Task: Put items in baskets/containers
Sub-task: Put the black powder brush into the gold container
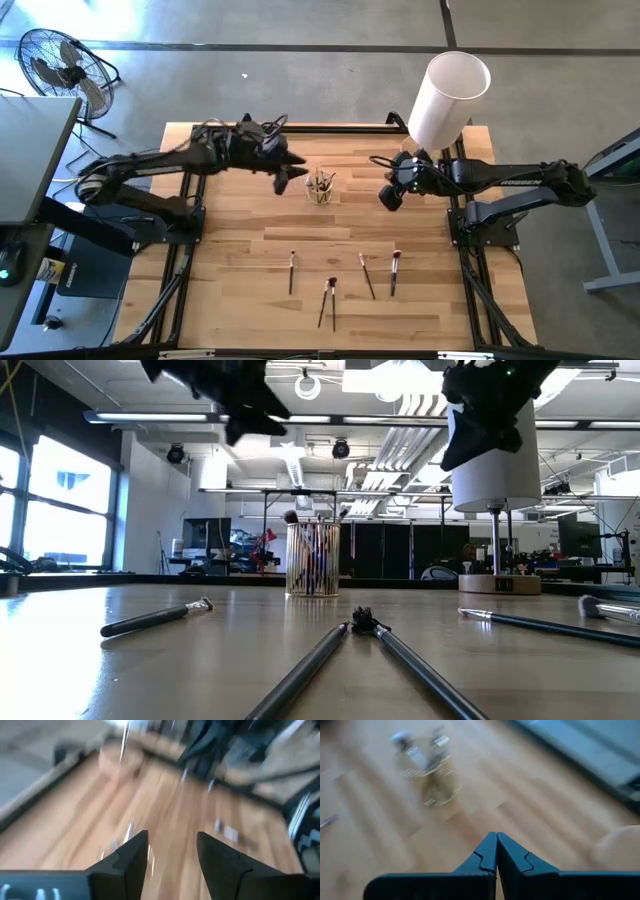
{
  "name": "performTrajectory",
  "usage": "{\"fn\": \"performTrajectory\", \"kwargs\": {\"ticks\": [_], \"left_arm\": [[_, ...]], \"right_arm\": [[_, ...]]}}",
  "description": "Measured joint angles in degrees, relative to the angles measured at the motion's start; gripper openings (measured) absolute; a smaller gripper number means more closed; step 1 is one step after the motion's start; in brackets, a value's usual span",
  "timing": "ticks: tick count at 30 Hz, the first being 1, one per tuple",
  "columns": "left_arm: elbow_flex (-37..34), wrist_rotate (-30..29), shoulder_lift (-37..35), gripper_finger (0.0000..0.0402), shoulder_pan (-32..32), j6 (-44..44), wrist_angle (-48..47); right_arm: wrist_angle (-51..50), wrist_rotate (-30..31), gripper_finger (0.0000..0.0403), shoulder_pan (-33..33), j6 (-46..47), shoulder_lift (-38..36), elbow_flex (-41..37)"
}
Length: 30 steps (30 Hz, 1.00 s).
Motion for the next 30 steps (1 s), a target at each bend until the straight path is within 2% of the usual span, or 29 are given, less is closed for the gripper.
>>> {"fn": "performTrajectory", "kwargs": {"ticks": [3,7,9,13,16,20,26,30], "left_arm": [[6.55,-3.42,-0.96,0.0131,-1.26,-1.32,-18.55],[8.76,-7.51,-2.26,0.0045,-4.89,-1.55,-31.71],[7.36,-8.23,-3.61,0.0012,-7.71,-2.75,-32.80],[0.54,-11.25,-8.28,0.0017,-13.28,-8.36,-33.46],[-5.69,-12.97,-13.16,0.0004,-17.47,-11.62,-31.19],[-12.30,-13.60,-18.82,0.0008,-22.17,-17.56,-29.26],[-16.75,-13.65,-22.97,0.0002,-26.03,-24.28,-29.52],[-16.69,-13.31,-23.21,0.0003,-26.71,-25.29,-29.25]], "right_arm": [[0.68,-6.50,0.0001,0.85,0.25,1.33,0.00],[5.67,-7.16,0.0001,3.27,8.72,4.47,0.00],[9.02,-7.39,0.0001,4.87,12.13,6.39,0.00],[12.06,-4.38,0.0001,10.30,19.30,10.51,0.01],[10.79,-2.03,0.0001,14.79,28.46,13.14,0.01],[5.41,-0.71,0.0000,19.72,42.98,16.13,0.00],[-7.68,-4.61,0.0000,23.08,62.47,19.64,0.00],[-10.10,-8.98,0.0000,24.40,68.89,21.51,0.00]]}}
